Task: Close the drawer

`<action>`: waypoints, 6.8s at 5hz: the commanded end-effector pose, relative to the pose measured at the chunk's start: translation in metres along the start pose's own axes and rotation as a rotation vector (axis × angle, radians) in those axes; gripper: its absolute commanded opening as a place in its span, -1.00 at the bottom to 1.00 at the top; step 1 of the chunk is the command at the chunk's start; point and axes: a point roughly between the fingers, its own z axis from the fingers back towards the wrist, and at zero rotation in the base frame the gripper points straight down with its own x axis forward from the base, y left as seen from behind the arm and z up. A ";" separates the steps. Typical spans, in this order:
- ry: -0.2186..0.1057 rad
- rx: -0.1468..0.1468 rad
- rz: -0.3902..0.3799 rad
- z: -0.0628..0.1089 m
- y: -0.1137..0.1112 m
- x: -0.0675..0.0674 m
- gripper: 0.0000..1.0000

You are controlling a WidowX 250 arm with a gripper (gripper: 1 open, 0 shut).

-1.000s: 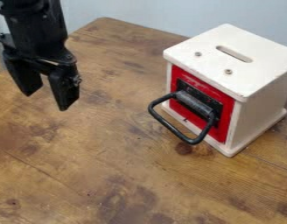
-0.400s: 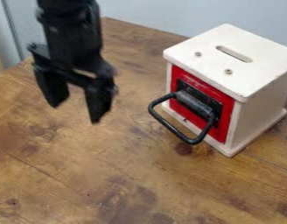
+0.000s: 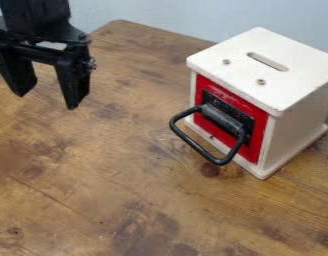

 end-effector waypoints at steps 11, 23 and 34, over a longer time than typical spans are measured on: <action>-0.050 0.009 0.069 0.001 0.010 0.019 1.00; -0.044 0.012 0.049 -0.015 0.010 0.005 1.00; -0.077 0.007 0.133 -0.003 0.015 0.023 1.00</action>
